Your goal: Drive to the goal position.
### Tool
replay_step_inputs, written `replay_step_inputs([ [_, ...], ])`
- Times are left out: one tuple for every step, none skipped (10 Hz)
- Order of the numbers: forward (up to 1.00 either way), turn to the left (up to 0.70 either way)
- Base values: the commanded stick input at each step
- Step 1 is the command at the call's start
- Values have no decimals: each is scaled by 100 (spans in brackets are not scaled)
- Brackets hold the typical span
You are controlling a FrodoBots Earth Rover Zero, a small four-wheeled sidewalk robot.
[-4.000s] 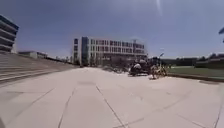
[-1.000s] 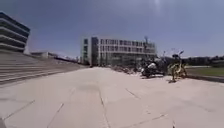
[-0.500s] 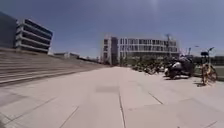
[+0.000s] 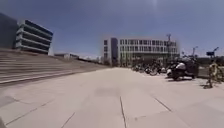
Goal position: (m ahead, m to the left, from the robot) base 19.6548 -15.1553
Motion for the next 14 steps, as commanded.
replay_step_inputs([
  [78, 0],
  [78, 0],
  [78, 0],
  [78, 0],
  [78, 0],
  [78, 0],
  [78, 0],
  [78, 0],
  [78, 0],
  [78, 0],
  [78, 0],
  [78, 0],
  [78, 0],
  [78, 0],
])
